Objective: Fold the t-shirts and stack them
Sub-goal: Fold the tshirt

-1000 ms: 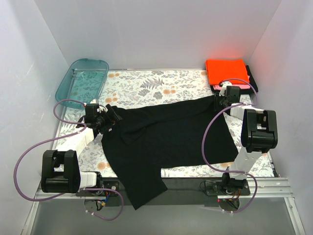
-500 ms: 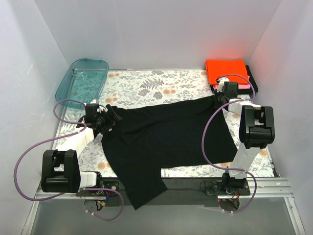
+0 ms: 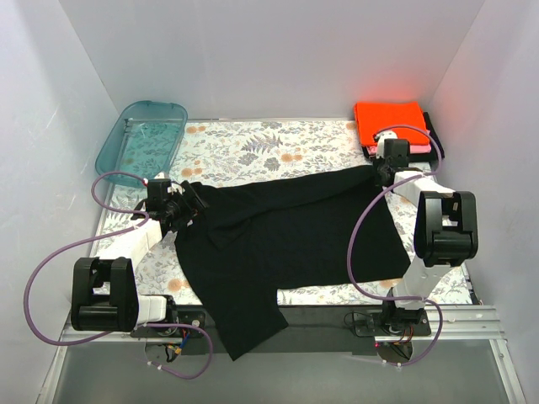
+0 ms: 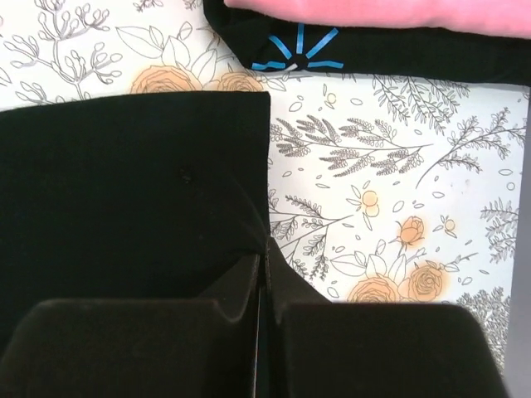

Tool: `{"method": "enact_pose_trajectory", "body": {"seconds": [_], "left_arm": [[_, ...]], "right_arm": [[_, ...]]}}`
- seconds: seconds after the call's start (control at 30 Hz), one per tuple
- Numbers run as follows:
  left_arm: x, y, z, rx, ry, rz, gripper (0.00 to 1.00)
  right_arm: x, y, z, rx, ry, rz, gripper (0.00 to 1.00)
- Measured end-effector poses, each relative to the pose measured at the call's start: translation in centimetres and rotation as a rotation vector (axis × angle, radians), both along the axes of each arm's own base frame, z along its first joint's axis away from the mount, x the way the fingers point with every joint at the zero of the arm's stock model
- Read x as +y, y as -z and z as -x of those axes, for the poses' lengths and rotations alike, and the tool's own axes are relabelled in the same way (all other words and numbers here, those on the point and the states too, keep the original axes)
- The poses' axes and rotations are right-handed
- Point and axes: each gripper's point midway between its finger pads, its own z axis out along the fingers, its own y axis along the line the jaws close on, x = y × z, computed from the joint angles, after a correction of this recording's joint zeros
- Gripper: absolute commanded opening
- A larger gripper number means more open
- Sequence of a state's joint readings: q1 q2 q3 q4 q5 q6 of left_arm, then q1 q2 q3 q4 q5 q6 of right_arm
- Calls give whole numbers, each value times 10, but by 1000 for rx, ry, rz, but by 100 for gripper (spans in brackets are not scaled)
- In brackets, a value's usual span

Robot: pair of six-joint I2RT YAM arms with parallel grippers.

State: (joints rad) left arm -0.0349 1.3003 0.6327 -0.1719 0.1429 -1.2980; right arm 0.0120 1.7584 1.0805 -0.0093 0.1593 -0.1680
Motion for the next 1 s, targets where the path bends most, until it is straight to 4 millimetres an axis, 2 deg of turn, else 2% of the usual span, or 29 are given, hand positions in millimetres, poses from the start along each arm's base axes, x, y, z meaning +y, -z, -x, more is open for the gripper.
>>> {"method": "enact_pose_trajectory", "body": {"seconds": [0.1, 0.27, 0.4, 0.57, 0.7, 0.77, 0.93, 1.0], "left_arm": [[1, 1, 1, 6, -6, -6, 84], [2, 1, 1, 10, -9, -9, 84], [3, 0, 2, 9, -12, -12, 84], [4, -5, 3, -2, -15, -14, 84], [3, -12, 3, -24, -13, -12, 84], [1, -17, 3, -38, -7, -2, 84], [-11, -27, 6, -52, 23, 53, 83], [-18, -27, 9, -45, 41, 72, 83]], "right_arm": [[4, 6, 8, 29, -4, 44, 4], [8, 22, 27, 113, -5, 73, 20], [5, 32, 39, 171, 24, 74, 37], [1, 35, 52, 212, 77, 67, 46], [3, 24, 58, 193, 107, 24, 55], [7, 13, 64, 170, 122, -25, 64], [21, -22, 63, 70, 139, -204, 65], [28, -30, 60, 46, 139, -274, 65]]}}
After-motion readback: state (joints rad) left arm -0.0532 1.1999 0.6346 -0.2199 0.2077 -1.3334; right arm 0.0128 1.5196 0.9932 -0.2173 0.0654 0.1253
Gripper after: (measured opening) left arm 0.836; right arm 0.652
